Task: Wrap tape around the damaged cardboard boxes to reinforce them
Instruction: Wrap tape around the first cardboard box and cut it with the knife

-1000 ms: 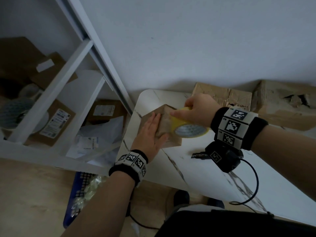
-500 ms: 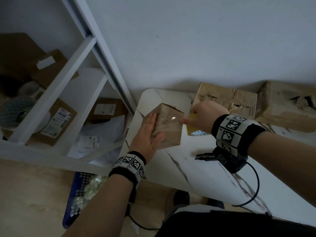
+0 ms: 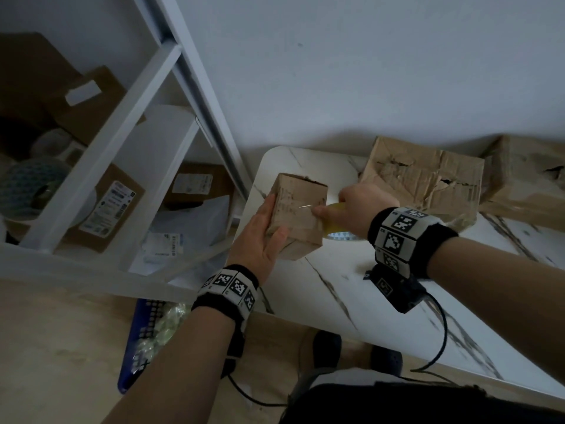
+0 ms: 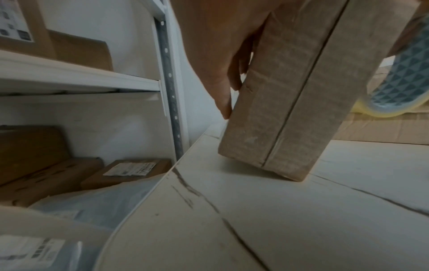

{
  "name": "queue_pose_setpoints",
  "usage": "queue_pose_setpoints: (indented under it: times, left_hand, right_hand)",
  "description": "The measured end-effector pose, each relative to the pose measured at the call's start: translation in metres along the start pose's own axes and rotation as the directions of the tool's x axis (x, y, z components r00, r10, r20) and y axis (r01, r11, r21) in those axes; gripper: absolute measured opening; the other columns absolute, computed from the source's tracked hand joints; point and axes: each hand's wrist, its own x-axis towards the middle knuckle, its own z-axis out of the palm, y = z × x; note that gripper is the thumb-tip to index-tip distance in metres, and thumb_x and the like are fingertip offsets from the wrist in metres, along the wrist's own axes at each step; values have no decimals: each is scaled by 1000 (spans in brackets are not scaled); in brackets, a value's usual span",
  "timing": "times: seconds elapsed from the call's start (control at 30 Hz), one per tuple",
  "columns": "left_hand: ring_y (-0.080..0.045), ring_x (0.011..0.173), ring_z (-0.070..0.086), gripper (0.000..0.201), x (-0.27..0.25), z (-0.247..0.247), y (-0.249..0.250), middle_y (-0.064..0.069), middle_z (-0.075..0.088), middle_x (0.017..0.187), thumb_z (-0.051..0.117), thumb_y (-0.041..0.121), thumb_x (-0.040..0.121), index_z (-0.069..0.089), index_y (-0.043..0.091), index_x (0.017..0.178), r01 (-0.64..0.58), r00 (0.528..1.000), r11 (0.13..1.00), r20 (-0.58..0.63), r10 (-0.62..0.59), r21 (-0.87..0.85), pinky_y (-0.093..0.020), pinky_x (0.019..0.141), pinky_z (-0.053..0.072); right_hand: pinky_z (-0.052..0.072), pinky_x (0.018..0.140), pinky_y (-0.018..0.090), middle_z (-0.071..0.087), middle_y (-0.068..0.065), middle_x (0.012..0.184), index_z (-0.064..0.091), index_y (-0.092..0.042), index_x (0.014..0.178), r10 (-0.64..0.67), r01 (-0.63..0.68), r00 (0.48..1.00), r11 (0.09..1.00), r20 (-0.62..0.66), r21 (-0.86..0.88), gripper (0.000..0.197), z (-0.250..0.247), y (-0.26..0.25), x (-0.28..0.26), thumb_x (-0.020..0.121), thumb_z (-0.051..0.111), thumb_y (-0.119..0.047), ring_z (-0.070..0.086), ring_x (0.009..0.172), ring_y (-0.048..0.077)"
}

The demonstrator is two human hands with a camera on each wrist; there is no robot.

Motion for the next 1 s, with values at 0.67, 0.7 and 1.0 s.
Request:
queue_pose_setpoints:
  times: [0.67, 0.7, 1.0]
  left_hand:
    - [-17, 76, 50, 51, 35, -22, 38, -2, 53, 80, 21, 41, 102, 59, 7, 104, 515, 846, 857, -169, -505, 18, -27, 70, 34]
    - [-19, 86, 53, 51, 33, -24, 40, -6, 58, 93, 22, 42, 102, 56, 7, 115, 509, 852, 859, -177, -493, 56, -28, 74, 36]
    - [-28, 145, 5, 123, 13, 1, 54, -14, -7, 158, 47, 82, 68, -14, 12, 149, 303, 938, 709, -68, -340, 636, -43, 118, 9]
  right_hand:
    - [41, 51, 24, 56, 1, 68, 53, -14, 69, -63, 62, 996, 998, 69, 13, 59, -1, -39, 17, 84, 43, -70, 55, 62, 15]
    - [40, 51, 24, 56, 1, 68, 53, -14, 69, -67, 66, 995, 998, 80, 25, 59, -1, -38, 18, 84, 43, -70, 54, 62, 15]
    - [35, 50, 26, 53, 4, 65, 56, -10, 68, -97, 88, 986, 994, 135, 66, 59, -4, -31, 22, 87, 43, -64, 50, 59, 15]
